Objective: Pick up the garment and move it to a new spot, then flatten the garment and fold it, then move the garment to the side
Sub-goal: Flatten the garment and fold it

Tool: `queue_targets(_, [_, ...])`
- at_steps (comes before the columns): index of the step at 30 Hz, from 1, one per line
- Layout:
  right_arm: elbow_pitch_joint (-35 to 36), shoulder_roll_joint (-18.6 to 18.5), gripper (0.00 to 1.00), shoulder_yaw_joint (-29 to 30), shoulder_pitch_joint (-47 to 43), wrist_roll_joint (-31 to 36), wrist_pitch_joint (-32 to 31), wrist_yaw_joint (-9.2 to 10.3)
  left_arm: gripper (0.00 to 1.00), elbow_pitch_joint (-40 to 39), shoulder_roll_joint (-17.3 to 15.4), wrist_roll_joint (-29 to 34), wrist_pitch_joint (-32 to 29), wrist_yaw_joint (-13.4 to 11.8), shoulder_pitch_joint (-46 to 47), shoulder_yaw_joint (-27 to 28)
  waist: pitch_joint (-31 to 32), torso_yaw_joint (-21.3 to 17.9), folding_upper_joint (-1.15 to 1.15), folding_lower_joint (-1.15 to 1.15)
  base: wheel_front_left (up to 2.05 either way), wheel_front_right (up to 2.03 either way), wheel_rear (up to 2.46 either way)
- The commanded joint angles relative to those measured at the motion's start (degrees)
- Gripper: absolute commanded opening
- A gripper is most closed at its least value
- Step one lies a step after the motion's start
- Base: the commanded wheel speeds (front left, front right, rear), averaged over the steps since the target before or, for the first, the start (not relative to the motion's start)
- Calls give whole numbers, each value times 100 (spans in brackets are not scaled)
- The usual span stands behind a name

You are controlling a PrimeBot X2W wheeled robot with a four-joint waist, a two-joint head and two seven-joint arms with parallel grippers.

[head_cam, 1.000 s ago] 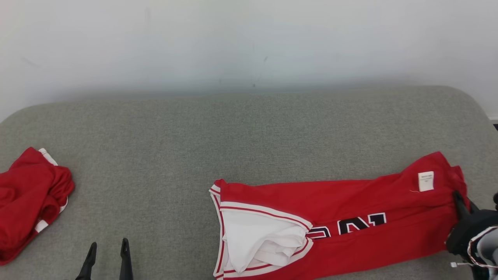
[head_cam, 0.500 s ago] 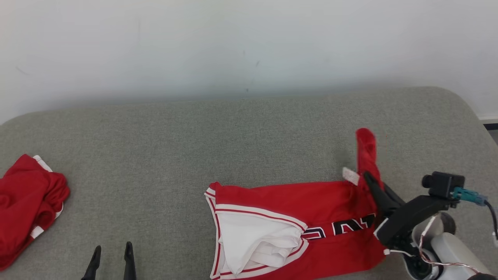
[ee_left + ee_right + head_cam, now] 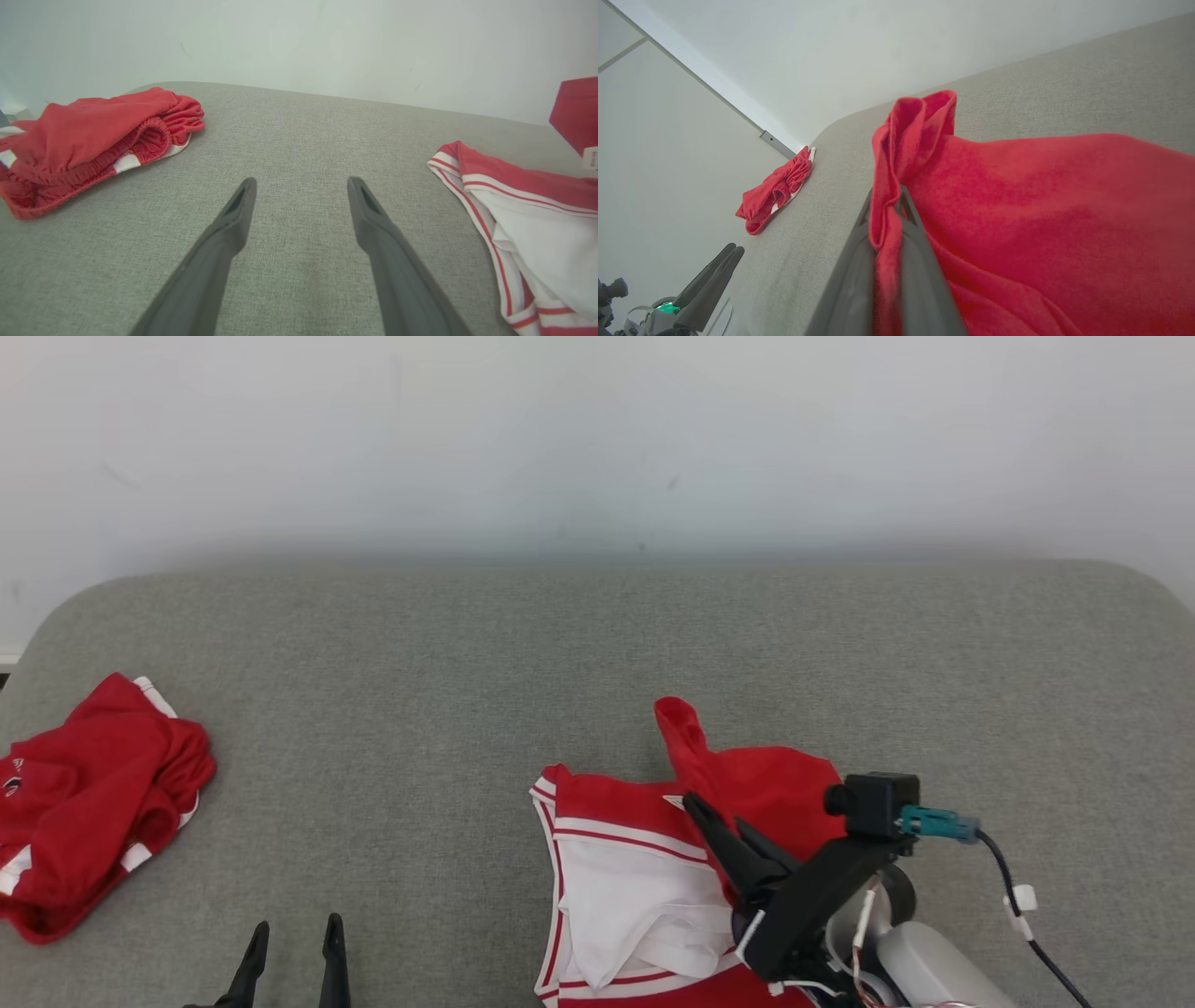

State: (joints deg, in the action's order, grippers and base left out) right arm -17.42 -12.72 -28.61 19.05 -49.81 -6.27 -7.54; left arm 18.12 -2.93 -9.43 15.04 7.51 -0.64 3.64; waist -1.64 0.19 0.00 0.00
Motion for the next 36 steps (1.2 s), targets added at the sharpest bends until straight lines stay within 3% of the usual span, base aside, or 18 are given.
queue_targets(1, [-43,96,0,-27,107,89,51,12,100,20,7,-28,15,-11,79,-31,-36,83,0,0,0,0,0])
queue_targets(10, [-886,627,0,-402,431,599,206,12,100,137,8,-132,15,-41,246,-261,-161,323,0,0,0,0,0])
queue_targets(20, [-1941,889,0,-740,729,882,634,12,100,213,7,-196,15,-79,355,-384,-217,452,0,0,0,0,0])
queue_targets(22, [-2026,911,100,-804,794,868,783,12,100,211,7,-187,15,-85,356,-369,-219,435,0,0,0,0,0])
queue_targets(29, [-1817,588,100,-778,1038,803,1568,12,100,225,8,-83,15,-113,313,-238,-190,311,0,0,0,0,0])
queue_targets(36, [-1497,-23,100,-111,953,1074,2102,12,100,175,7,10,15,-152,205,-164,-133,223,0,0,0,0,0])
